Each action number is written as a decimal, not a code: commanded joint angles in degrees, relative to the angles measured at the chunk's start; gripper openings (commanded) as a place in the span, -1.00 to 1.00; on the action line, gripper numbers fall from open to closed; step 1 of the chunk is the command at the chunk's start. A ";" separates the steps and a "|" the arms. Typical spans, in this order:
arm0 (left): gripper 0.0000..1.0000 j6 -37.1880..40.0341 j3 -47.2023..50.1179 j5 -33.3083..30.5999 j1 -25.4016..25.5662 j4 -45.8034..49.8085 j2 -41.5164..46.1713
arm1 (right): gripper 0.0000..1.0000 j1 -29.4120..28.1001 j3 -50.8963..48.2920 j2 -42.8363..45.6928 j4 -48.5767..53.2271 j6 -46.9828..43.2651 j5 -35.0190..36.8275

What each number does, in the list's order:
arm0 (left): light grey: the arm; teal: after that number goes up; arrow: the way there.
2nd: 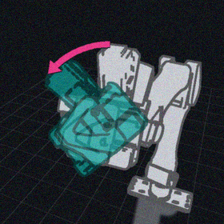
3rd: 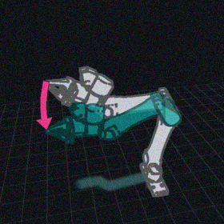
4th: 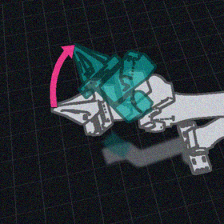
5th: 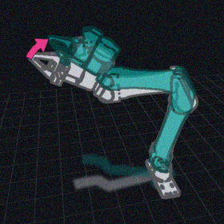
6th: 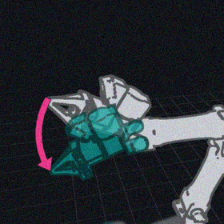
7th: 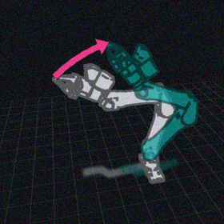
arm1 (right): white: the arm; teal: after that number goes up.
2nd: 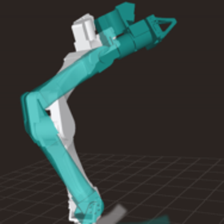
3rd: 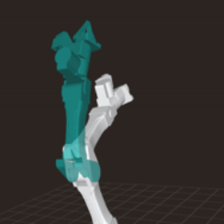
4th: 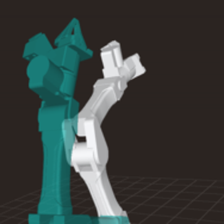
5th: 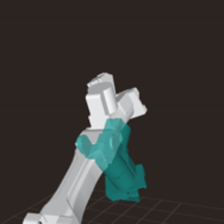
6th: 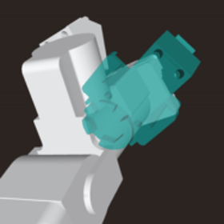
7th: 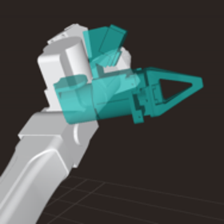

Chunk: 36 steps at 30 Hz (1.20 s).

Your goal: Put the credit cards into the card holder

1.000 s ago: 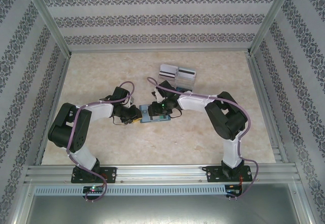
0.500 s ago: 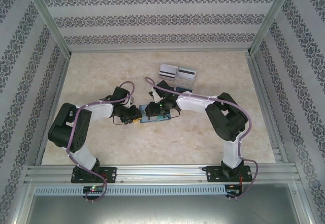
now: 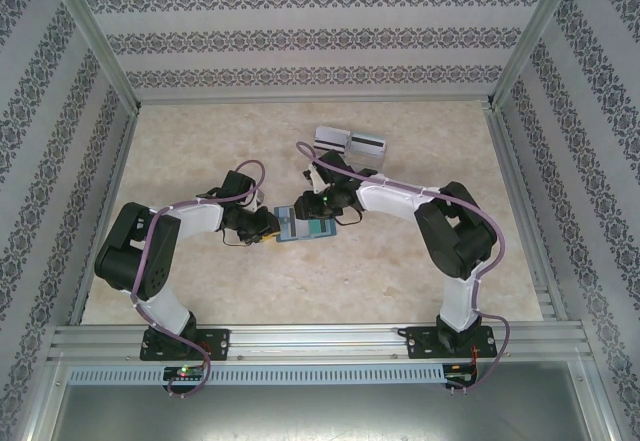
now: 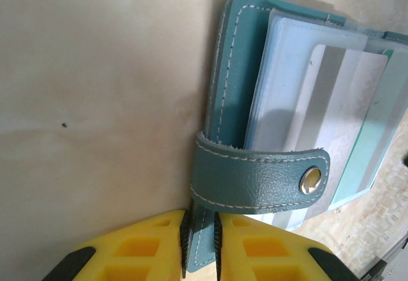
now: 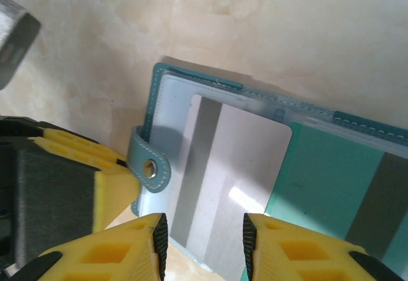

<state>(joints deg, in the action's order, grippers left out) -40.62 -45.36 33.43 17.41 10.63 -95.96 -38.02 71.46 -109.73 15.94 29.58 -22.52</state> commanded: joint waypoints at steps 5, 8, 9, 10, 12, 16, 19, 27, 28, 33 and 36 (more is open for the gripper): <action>-0.58 -0.27 0.01 1.46 1.02 -3.81 -1.33 | -0.22 -0.38 1.05 -3.09 1.74 -1.55 1.50; -0.59 -0.15 -0.20 1.46 1.04 -3.64 -1.33 | -0.22 -0.40 1.26 -3.64 1.77 -1.72 1.11; -0.59 -0.12 -0.25 1.46 1.04 -3.60 -1.33 | -0.22 -0.45 1.31 -3.70 1.63 -1.72 0.91; -0.59 -0.07 -0.23 1.46 1.05 -3.56 -1.38 | -0.22 -0.61 1.39 -3.82 1.70 -1.64 0.99; -0.58 -0.14 -0.23 1.46 1.04 -3.69 -1.50 | -0.22 -1.00 1.96 -4.23 1.84 -1.62 0.95; -0.59 -0.21 -0.17 1.55 1.05 -3.82 -1.51 | -0.22 -1.72 3.13 -5.56 2.16 -1.60 0.90; -0.58 -0.21 -0.12 1.46 1.03 -3.81 -1.33 | -0.21 -2.06 3.77 -6.10 2.27 -1.66 0.90; -0.59 -0.32 -0.11 1.55 0.99 -4.04 -1.42 | -0.21 -3.63 6.75 -7.63 3.13 -1.57 -0.13; -0.59 -0.22 -0.20 1.56 1.05 -4.01 -1.42 | -0.21 -3.81 6.93 -7.98 2.89 -1.30 -0.39; -0.59 0.02 -0.26 1.46 0.98 -3.42 -1.26 | -0.21 -3.37 6.73 -7.92 4.20 -2.20 1.18; -0.59 0.19 -0.30 1.37 1.04 -3.26 -1.31 | -0.21 -1.99 5.00 -6.59 4.33 -2.47 1.81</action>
<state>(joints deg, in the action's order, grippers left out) -40.62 -45.36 33.58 17.41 10.57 -96.07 -40.60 77.47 -116.55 18.33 28.25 -21.56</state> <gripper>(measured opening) 0.205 0.394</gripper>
